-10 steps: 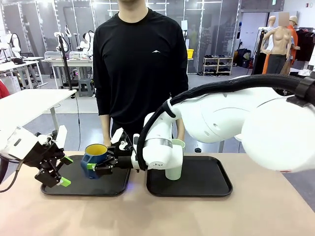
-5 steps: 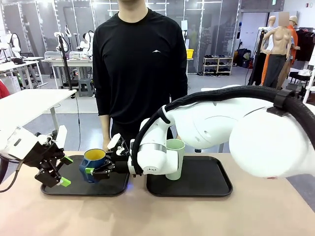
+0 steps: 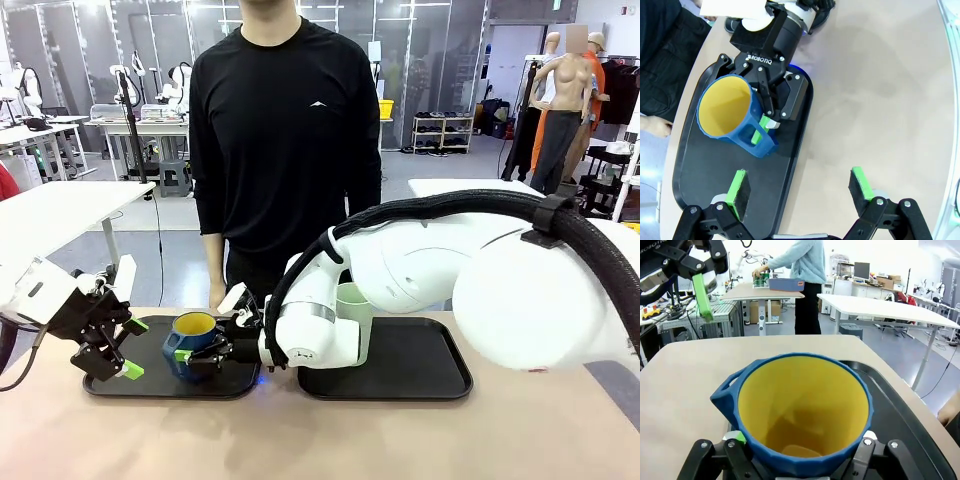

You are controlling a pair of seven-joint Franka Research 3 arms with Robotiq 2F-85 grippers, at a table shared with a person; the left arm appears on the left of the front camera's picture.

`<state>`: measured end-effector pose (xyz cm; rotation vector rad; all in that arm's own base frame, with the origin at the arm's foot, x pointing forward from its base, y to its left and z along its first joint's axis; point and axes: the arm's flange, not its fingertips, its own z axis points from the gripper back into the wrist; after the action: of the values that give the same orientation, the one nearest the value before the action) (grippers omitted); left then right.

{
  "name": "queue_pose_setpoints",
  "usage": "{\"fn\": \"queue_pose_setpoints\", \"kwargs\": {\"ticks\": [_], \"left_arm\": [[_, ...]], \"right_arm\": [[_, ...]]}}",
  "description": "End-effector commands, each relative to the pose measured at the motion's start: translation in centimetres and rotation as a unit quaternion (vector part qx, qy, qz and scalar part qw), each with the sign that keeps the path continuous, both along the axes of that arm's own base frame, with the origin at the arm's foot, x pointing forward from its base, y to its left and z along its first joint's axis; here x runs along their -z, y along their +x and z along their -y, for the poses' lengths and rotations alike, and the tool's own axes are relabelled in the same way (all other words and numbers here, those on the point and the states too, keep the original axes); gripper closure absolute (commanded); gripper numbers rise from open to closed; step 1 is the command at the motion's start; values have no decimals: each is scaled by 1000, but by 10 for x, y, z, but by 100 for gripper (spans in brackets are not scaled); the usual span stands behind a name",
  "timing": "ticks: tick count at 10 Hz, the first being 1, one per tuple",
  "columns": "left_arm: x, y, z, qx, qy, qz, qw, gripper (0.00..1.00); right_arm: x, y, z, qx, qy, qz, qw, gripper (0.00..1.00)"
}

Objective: Sort and store the cups by type.
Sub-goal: Pick up the Handle plastic cup and place it into the empty Flat Tray.

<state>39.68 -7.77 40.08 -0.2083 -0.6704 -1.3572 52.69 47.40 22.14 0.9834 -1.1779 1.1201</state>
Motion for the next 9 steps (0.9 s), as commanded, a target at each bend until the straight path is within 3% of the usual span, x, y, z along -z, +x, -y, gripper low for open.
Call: {"fn": "queue_pose_setpoints", "kwargs": {"ticks": [1, 9], "left_arm": [[1, -1, 0, -4, 7, 6, 1000, 0], [1, -1, 0, -4, 7, 6, 1000, 0]], "right_arm": [[3, -4, -5, 22, -17, 16, 999, 57], [3, -8, -8, 40, -66, 31, 997, 57]]}}
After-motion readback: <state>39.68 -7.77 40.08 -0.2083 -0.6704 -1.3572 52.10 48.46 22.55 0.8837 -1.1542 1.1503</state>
